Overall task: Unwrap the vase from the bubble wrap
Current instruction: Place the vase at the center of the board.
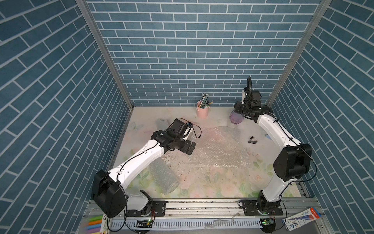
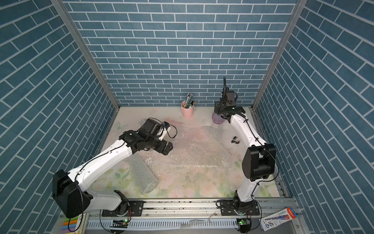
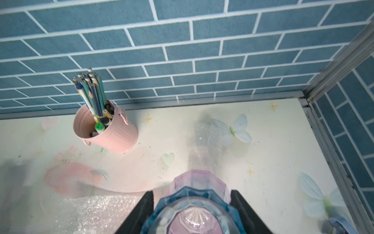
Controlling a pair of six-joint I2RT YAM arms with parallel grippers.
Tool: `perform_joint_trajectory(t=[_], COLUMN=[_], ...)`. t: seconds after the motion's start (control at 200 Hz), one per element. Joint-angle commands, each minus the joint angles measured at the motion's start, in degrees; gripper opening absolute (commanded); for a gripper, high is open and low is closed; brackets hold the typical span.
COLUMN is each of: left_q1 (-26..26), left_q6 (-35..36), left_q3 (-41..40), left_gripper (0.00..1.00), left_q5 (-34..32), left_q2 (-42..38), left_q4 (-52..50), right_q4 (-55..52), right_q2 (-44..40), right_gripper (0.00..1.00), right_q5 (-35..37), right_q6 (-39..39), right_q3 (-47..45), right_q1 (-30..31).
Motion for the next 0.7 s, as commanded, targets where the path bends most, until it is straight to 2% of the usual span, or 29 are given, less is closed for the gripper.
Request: perform_joint_trajectory(t=[0.0,0.365,0.695], left_q1=[-0.23,-0.16,-0.14], left_q6=[-0.24,0.00,0.11], left_q3=[-0.53,-0.20,-0.27], left_gripper=[1.00,1.00,0.99], left_q5=[-2.36,-2.50,-1.74], left_q2=[-1.19,-0.52,0.03], left_q4=[-0.89,-1.49,-1.49], right_q4=[4.38,3.95,3.03], right_q2=[3.56,20.23,32.56], right_gripper=[0.45,0.45,0.45], right_q5=[-0.59,0.24,0.54], right_q6=[0.73,-0.75,-2.90], right_q3=[6.37,22.26,32.37], right_q1=[1.31,3.15,4.99])
